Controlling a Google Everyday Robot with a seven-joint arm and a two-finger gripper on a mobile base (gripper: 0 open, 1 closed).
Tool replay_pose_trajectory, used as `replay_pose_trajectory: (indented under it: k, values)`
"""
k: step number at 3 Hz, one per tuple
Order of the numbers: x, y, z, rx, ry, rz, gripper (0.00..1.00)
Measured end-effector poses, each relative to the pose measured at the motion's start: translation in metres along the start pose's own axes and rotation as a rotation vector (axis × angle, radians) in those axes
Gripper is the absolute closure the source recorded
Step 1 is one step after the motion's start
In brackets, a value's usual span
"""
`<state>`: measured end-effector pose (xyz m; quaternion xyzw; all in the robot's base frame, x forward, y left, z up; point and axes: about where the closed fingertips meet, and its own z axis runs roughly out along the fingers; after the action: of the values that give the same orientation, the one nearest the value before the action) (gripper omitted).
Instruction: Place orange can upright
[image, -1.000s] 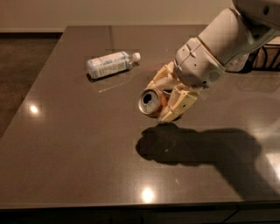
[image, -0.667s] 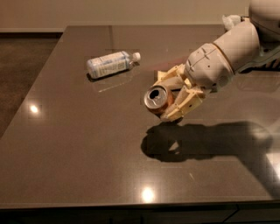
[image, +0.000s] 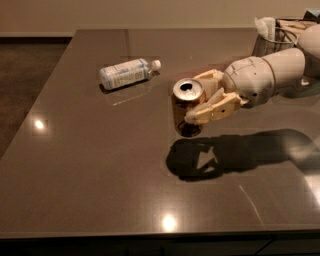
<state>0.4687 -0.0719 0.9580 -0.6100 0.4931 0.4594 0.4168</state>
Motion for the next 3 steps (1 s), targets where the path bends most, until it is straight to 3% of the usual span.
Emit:
replay_pose_trajectory:
  k: [1,2,3]
  values:
    - [-0.014,-0.003,0.001,0.034,-0.129,0.077,1.0]
    - [-0.021,0.0,0.011,0.103,-0.171,0.173,1.0]
    - [-0.023,0.002,0.027,0.202,-0.174,0.272,1.0]
